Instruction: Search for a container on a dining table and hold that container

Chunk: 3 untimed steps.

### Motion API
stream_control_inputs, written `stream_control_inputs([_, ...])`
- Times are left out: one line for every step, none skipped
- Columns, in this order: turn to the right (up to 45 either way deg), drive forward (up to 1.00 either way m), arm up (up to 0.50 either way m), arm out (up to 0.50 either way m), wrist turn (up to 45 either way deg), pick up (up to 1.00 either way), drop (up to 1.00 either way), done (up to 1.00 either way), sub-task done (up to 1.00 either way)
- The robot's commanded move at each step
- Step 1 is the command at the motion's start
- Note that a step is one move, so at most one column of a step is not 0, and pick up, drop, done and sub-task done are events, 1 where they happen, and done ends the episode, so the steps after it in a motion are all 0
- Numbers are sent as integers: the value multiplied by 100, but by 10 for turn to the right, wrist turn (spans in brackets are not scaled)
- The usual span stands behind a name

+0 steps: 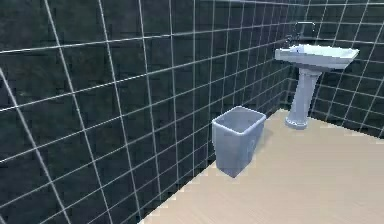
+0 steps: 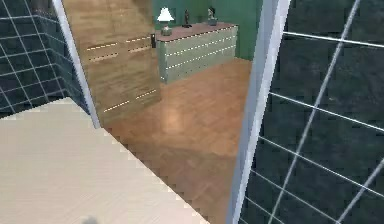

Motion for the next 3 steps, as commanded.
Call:
stream_control_inputs([420, 0, 0, 0, 0, 0, 0, 0, 0])
stream_control_inputs([0, 55, 0, 0, 0, 0, 0, 0, 0])
stream_control_inputs([420, 0, 0, 0, 0, 0, 0, 0, 0])
